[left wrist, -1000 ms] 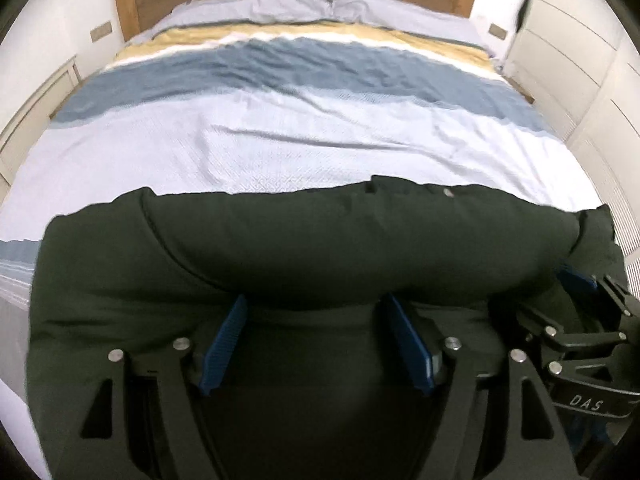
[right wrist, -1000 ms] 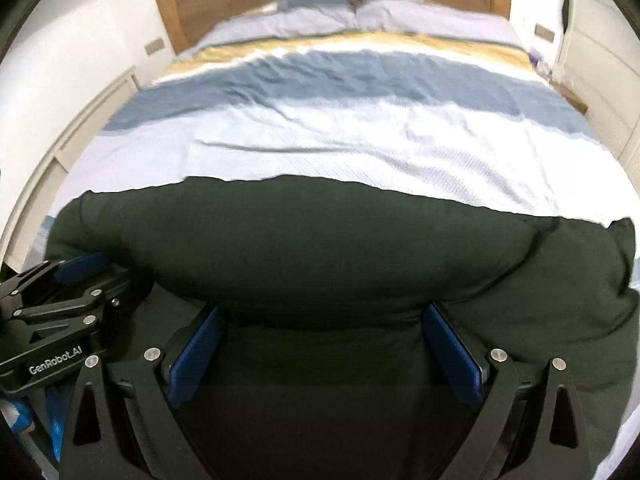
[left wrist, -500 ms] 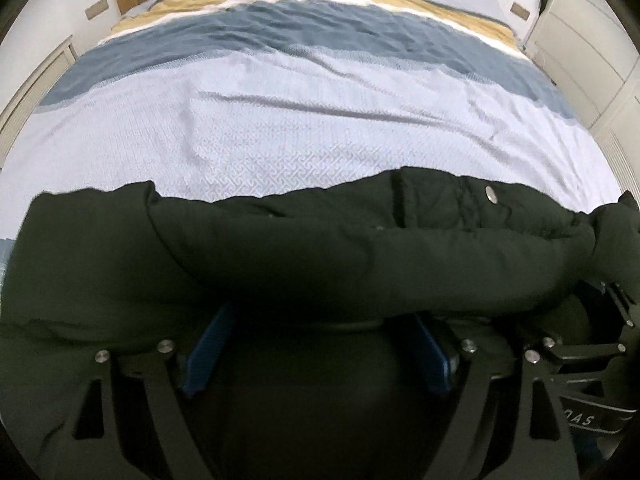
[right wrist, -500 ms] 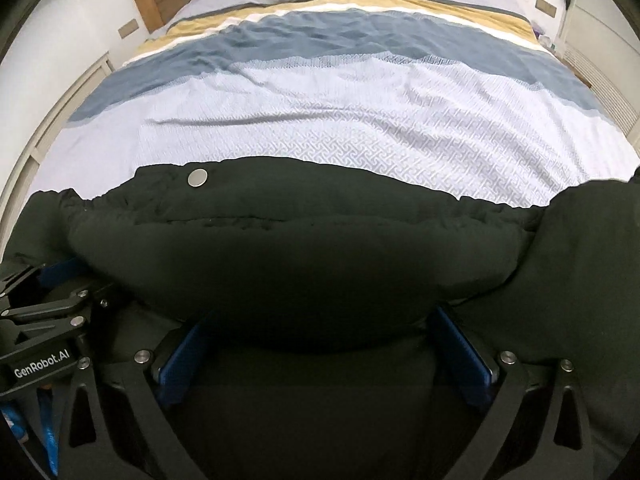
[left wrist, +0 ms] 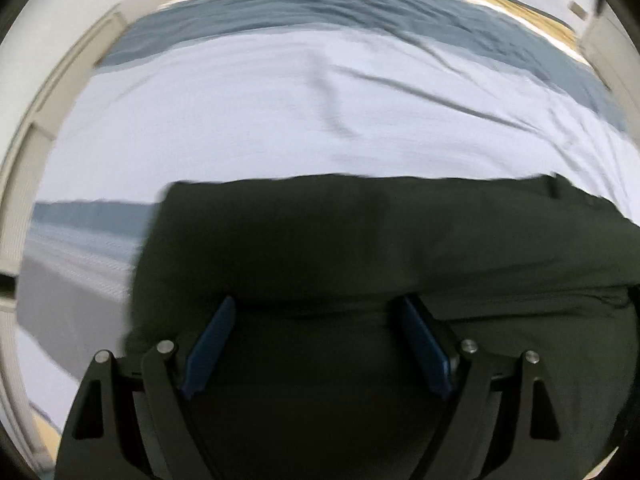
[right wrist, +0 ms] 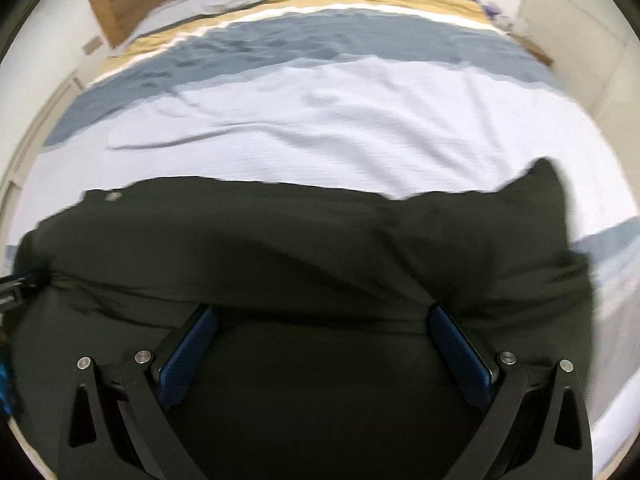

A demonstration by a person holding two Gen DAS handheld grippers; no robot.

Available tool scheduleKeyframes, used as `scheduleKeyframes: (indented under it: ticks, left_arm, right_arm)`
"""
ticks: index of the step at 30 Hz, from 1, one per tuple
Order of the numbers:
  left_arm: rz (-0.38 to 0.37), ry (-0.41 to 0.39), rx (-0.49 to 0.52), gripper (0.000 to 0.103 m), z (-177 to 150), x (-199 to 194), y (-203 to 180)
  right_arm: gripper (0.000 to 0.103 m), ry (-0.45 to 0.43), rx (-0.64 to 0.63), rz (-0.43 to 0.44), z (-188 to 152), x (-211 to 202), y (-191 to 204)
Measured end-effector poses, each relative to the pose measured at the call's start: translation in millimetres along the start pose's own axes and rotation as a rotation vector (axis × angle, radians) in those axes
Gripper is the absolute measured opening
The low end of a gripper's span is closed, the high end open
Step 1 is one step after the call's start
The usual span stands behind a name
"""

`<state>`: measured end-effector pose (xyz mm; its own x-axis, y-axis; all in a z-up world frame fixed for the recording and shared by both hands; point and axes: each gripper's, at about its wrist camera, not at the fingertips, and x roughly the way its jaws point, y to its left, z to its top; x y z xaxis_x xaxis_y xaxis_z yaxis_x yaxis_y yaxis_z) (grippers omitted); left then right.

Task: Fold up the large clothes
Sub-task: 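Press the folded coat bundle flat with both grippers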

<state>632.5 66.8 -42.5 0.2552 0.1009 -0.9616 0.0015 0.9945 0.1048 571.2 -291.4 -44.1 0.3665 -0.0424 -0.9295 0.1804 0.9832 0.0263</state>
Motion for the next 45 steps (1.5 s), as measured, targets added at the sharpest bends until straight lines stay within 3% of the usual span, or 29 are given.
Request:
scheduleKeyframes:
  ticks: [3,8,13,17,23,26,30,36,45]
  left_arm:
    - [-0.067,-0.089,-0.066,0.084,-15.6,-26.0,20.9]
    - [-0.188,-0.208,-0.078,0.084,-63.7,-58.0,18.3]
    - [-0.154,-0.241,-0.029,0.084,-109.0,-53.0,3.4]
    - [-0.146,-0.247,-0.028,0.084,-125.5,-51.3,10.1]
    - [-0.12,-0.267,0.001,0.084,-144.5,-64.2,16.3]
    - [-0.117,-0.304,0.018,0.084,-157.1,-78.2,16.9]
    - [-0.132,-0.336,0.035,0.084,-172.3,-91.3,18.9]
    - [-0.153,-0.345,0.063,0.084,-184.4,-93.9,25.1]
    - [-0.197,-0.338,0.075,0.084,-185.4,-78.7,28.9]
  right_arm:
    - [0.102,-0.033,-0.025,-0.055,-4.5,-20.3,-5.9]
    - [0.102,-0.132,-0.053,0.09,-36.8,-73.0,7.6]
    - [0.102,-0.122,-0.11,0.146,-78.7,-74.6,25.6]
    - [0.102,-0.081,-0.083,0.098,-101.3,-53.0,9.5]
    - [0.102,-0.047,-0.031,0.009,-115.3,-60.7,-18.4]
    - [0.102,-0.044,-0.033,-0.028,-120.0,-71.9,-14.5]
    - [0.102,-0.065,-0.04,-0.009,-135.4,-92.2,5.0]
    - [0.102,-0.051,-0.048,0.012,-161.9,-101.9,33.9]
    - [0.102,-0.006,0.009,-0.061,-185.7,-102.2,37.6]
